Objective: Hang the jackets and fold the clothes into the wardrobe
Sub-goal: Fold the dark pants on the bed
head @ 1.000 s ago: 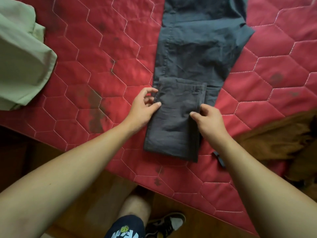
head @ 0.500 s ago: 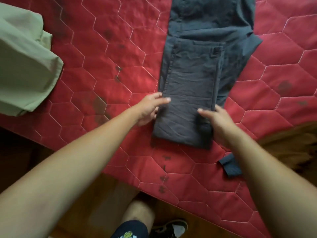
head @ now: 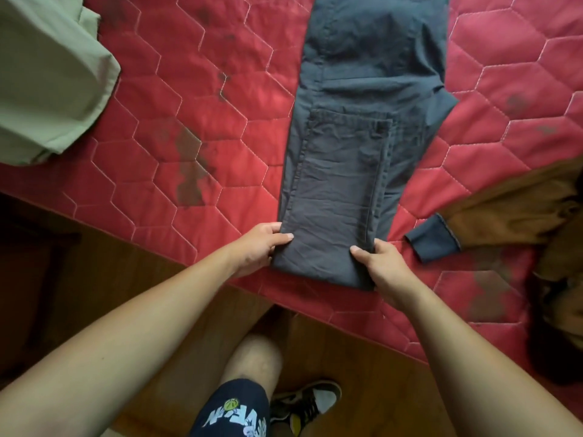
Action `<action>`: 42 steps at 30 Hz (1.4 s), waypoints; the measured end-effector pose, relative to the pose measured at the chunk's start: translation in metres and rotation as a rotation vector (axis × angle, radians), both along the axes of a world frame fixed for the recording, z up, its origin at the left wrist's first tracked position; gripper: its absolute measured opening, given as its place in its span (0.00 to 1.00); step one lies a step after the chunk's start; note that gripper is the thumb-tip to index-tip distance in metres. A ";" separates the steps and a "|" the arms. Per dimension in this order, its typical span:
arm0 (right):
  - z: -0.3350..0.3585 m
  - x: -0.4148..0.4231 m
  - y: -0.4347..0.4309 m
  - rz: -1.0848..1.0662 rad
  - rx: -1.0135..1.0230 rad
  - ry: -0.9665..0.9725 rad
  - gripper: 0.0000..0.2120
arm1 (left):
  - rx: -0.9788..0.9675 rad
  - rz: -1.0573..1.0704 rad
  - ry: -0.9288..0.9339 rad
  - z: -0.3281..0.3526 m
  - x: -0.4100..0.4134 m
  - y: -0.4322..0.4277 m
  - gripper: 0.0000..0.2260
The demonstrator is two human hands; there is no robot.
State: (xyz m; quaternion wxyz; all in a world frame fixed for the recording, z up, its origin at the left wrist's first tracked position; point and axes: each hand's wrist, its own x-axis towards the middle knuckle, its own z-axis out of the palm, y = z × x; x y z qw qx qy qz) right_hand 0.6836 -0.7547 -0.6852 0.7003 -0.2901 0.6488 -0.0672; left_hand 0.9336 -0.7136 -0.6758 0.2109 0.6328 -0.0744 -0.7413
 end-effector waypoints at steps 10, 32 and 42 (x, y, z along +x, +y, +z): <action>0.009 0.026 -0.083 0.054 -0.375 0.127 0.09 | -0.352 0.016 -0.306 0.006 -0.007 -0.096 0.12; -0.006 0.031 -0.203 0.903 -0.992 0.868 0.36 | -0.867 -1.115 -1.351 -0.035 0.010 -0.203 0.31; -0.020 0.036 -0.271 1.080 -0.990 0.863 0.43 | -0.940 -1.208 -1.420 -0.044 0.011 -0.297 0.32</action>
